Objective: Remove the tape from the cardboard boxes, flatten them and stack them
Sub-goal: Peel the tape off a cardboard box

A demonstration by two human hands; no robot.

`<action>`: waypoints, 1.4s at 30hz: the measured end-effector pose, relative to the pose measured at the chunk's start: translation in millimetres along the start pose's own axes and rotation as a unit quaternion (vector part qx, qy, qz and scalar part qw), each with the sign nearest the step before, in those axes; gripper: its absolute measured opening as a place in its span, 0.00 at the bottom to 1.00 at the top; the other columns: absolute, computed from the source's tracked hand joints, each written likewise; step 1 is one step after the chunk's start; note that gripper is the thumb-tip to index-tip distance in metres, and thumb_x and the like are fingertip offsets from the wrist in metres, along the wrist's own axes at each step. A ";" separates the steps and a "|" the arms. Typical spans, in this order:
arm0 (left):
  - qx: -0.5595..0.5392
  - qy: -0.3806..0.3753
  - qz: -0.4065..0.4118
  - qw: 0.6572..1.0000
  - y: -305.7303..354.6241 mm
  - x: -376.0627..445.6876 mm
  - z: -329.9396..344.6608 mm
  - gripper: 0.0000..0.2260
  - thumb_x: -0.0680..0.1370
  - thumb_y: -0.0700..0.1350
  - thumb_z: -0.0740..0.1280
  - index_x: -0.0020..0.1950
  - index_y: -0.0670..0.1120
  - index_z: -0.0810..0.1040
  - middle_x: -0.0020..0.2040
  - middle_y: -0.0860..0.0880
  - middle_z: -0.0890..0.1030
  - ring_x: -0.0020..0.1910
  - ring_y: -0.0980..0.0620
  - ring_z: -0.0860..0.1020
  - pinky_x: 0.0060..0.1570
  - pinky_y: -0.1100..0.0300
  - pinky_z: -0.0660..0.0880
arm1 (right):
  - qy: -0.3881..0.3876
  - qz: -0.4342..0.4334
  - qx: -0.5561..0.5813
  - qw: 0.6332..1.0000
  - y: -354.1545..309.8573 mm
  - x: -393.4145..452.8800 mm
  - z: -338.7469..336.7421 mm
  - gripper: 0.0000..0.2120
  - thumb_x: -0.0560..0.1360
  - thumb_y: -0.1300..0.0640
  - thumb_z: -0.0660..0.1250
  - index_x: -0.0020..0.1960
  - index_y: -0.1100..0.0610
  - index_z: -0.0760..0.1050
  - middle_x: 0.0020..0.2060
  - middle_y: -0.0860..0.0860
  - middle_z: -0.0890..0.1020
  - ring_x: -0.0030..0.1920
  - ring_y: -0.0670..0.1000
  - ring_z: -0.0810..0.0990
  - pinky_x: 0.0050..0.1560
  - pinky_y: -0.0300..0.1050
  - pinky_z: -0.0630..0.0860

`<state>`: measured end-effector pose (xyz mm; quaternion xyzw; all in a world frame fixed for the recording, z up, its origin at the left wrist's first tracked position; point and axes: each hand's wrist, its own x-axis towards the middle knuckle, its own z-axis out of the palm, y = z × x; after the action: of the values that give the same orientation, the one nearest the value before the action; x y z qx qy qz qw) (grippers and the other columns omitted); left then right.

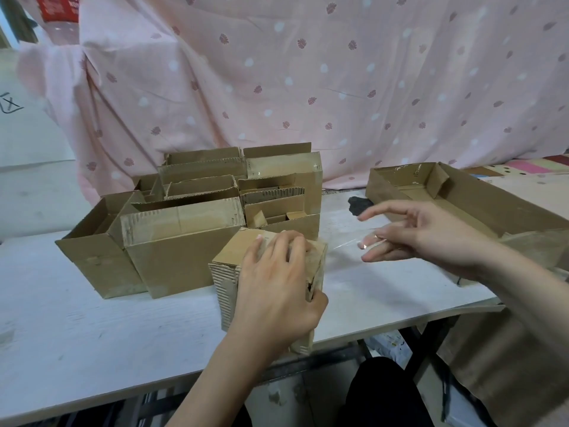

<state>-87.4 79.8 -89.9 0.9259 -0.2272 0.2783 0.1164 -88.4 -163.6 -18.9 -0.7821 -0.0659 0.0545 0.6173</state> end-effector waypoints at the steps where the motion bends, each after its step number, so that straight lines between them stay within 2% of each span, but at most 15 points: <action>1: -0.001 -0.005 0.001 1.000 -1.8 1.1 -0.4 0.24 0.66 0.59 0.64 0.58 0.49 0.73 0.60 0.54 0.75 0.59 0.52 0.75 0.71 0.47 0.64 | -0.024 -0.007 0.011 1.000 0.1 -0.8 0.6 0.12 0.82 0.65 0.62 0.62 0.57 0.78 0.51 0.62 0.85 0.51 0.62 0.86 0.52 0.46 0.83; 4: -0.003 -0.013 0.010 1.000 -3.5 4.7 -1.7 0.25 0.66 0.60 0.64 0.59 0.49 0.73 0.60 0.54 0.75 0.60 0.52 0.75 0.71 0.46 0.65 | -0.064 -0.044 0.041 0.996 4.0 -1.1 13.2 0.14 0.82 0.64 0.60 0.62 0.56 0.81 0.56 0.60 0.83 0.53 0.60 0.84 0.58 0.53 0.81; 6: -0.006 -0.016 0.019 1.000 -3.3 3.4 -2.7 0.25 0.67 0.60 0.65 0.60 0.49 0.73 0.61 0.54 0.75 0.61 0.52 0.75 0.71 0.46 0.64 | -0.067 -0.063 0.038 0.995 7.5 1.2 20.3 0.15 0.83 0.64 0.57 0.58 0.61 0.83 0.57 0.62 0.81 0.53 0.60 0.82 0.61 0.57 0.79; 9: -0.009 -0.015 0.033 0.999 -4.1 0.0 -4.8 0.25 0.68 0.60 0.65 0.61 0.49 0.72 0.62 0.54 0.75 0.62 0.54 0.74 0.73 0.48 0.61 | -0.100 -0.052 0.097 0.989 7.5 6.7 28.9 0.16 0.84 0.62 0.54 0.51 0.70 0.77 0.58 0.65 0.81 0.52 0.62 0.81 0.62 0.60 0.77; 12: -0.008 -0.018 0.037 0.999 -5.4 -0.6 -5.2 0.25 0.69 0.61 0.64 0.61 0.49 0.71 0.62 0.55 0.75 0.63 0.54 0.74 0.74 0.48 0.60 | -0.087 -0.054 0.115 0.988 4.7 14.9 35.5 0.13 0.82 0.59 0.59 0.45 0.67 0.75 0.51 0.65 0.83 0.46 0.62 0.81 0.56 0.56 0.79; 14: 0.001 -0.020 0.041 0.999 -5.6 -0.4 -4.1 0.25 0.69 0.61 0.63 0.61 0.48 0.72 0.63 0.54 0.76 0.65 0.53 0.73 0.74 0.48 0.60 | -0.032 -0.074 0.015 0.997 3.2 19.7 39.1 0.11 0.81 0.58 0.65 0.46 0.65 0.78 0.44 0.60 0.83 0.41 0.56 0.80 0.51 0.49 0.79; 16: 0.006 -0.020 0.043 0.999 -5.5 0.0 -2.8 0.26 0.69 0.61 0.63 0.61 0.47 0.73 0.63 0.53 0.76 0.67 0.52 0.73 0.74 0.47 0.60 | 0.005 -0.101 -0.080 0.992 -0.4 22.2 43.4 0.03 0.78 0.57 0.71 0.50 0.54 0.83 0.38 0.53 0.81 0.35 0.52 0.77 0.43 0.40 0.76; 17: 0.007 -0.019 0.044 0.999 -5.5 0.1 -2.4 0.26 0.69 0.61 0.63 0.61 0.47 0.73 0.63 0.53 0.76 0.67 0.52 0.73 0.74 0.47 0.61 | 0.020 -0.111 -0.102 0.988 -0.6 23.8 44.5 0.04 0.76 0.58 0.72 0.49 0.50 0.84 0.37 0.52 0.80 0.33 0.51 0.75 0.38 0.38 0.74; 22: 0.008 -0.017 0.040 0.999 -6.2 -0.3 -1.9 0.26 0.68 0.61 0.64 0.61 0.47 0.74 0.64 0.52 0.76 0.67 0.51 0.73 0.73 0.46 0.62 | 0.088 -0.120 -0.099 0.984 5.4 36.4 49.7 0.09 0.77 0.62 0.71 0.46 0.50 0.87 0.32 0.52 0.79 0.29 0.52 0.72 0.34 0.45 0.73; 26: 0.008 -0.020 0.036 0.999 -5.8 0.2 -0.8 0.26 0.68 0.61 0.63 0.60 0.47 0.73 0.64 0.52 0.76 0.67 0.51 0.72 0.74 0.47 0.60 | 0.021 -0.081 -0.069 0.994 4.6 33.8 46.3 0.11 0.81 0.66 0.64 0.49 0.58 0.85 0.30 0.54 0.74 0.33 0.51 0.72 0.42 0.43 0.73; 29: 0.000 -0.012 0.036 0.999 -7.4 -0.8 -0.9 0.25 0.69 0.61 0.63 0.59 0.48 0.73 0.63 0.53 0.76 0.67 0.51 0.73 0.74 0.48 0.60 | -0.084 -0.014 0.070 0.994 -0.8 30.0 38.4 0.12 0.81 0.70 0.61 0.55 0.65 0.83 0.35 0.52 0.79 0.38 0.49 0.76 0.51 0.40 0.77; 32: -0.004 -0.003 0.038 0.999 -8.2 -1.2 -0.4 0.24 0.69 0.61 0.64 0.59 0.48 0.73 0.63 0.53 0.76 0.66 0.52 0.73 0.74 0.48 0.60 | -0.124 0.002 0.159 0.979 -0.4 28.5 32.2 0.12 0.78 0.72 0.62 0.56 0.68 0.82 0.41 0.57 0.80 0.46 0.52 0.78 0.57 0.41 0.79; 37: -0.007 -0.001 0.040 0.999 -8.4 -0.3 1.2 0.24 0.69 0.61 0.65 0.58 0.48 0.72 0.63 0.53 0.76 0.66 0.52 0.73 0.74 0.48 0.61 | -0.179 0.005 0.211 0.961 1.6 23.2 23.9 0.17 0.74 0.77 0.62 0.62 0.72 0.78 0.56 0.63 0.82 0.62 0.55 0.80 0.67 0.50 0.75; 39: -0.007 -0.006 0.038 0.999 -8.5 0.7 1.5 0.24 0.68 0.61 0.65 0.58 0.48 0.72 0.64 0.53 0.76 0.66 0.53 0.73 0.74 0.47 0.61 | -0.177 0.015 0.193 0.965 -1.1 21.5 21.6 0.18 0.75 0.79 0.58 0.61 0.71 0.78 0.59 0.66 0.81 0.65 0.58 0.79 0.66 0.48 0.75; 42: -0.012 -0.007 0.041 0.999 -7.3 2.2 1.7 0.24 0.68 0.61 0.65 0.58 0.49 0.71 0.63 0.54 0.75 0.65 0.53 0.73 0.74 0.48 0.61 | -0.109 0.015 0.071 0.991 -5.5 20.9 23.7 0.12 0.75 0.71 0.68 0.58 0.65 0.81 0.54 0.63 0.84 0.58 0.56 0.84 0.62 0.44 0.78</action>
<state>-81.4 84.8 -90.7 0.9164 -0.2691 0.2735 0.1142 -71.9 -136.1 -19.2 -0.7263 -0.1172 0.1535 0.6597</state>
